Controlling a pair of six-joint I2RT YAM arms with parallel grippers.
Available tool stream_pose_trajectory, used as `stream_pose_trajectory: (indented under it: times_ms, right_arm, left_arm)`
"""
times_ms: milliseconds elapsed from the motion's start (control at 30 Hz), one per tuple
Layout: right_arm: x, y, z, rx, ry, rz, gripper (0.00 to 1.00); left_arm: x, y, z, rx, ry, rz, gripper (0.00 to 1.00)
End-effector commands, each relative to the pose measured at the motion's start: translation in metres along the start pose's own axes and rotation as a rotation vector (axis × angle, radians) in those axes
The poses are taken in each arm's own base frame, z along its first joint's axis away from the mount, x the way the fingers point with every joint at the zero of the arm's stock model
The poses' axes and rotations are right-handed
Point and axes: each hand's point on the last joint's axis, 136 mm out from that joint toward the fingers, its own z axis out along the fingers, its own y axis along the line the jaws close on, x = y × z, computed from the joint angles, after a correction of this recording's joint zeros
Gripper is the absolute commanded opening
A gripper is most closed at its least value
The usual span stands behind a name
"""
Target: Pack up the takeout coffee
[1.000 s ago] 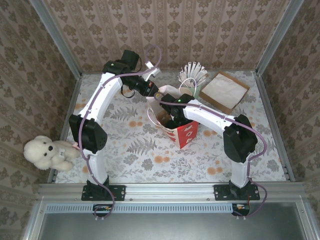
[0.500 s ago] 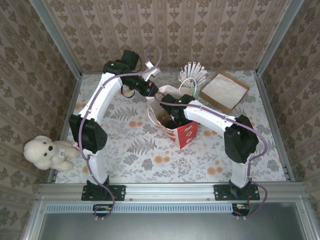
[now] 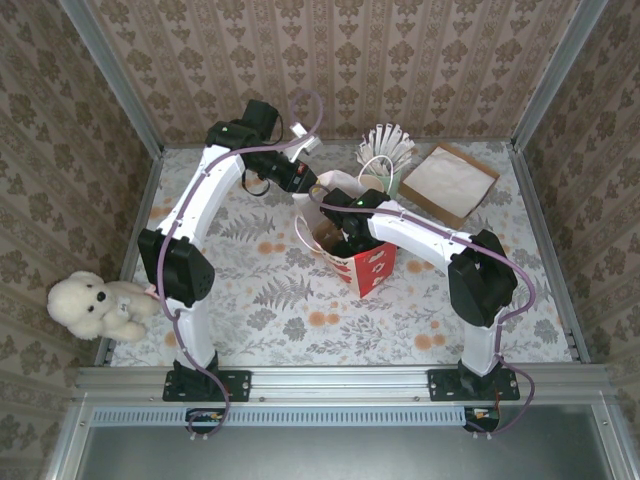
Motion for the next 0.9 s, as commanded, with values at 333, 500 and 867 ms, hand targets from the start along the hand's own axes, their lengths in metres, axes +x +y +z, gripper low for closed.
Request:
stream_pose_trajectory:
  times_ms: [333,500,867]
  right_arm:
    - [0.024,-0.019,0.033,0.096,0.14,0.003,0.68]
    - [0.015,-0.048,0.022,0.266,0.088,0.005,0.68]
    - [0.008,-0.023,0.02,0.134,0.048,0.011,0.7]
  left_arm:
    - [-0.004,-0.006,0.001,0.025,0.0,-0.01,0.0]
    - [-0.003,-0.006,0.001,0.027,0.0,-0.012,0.0]
    - [-0.003,-0.006,0.001,0.024,0.002,-0.017,0.0]
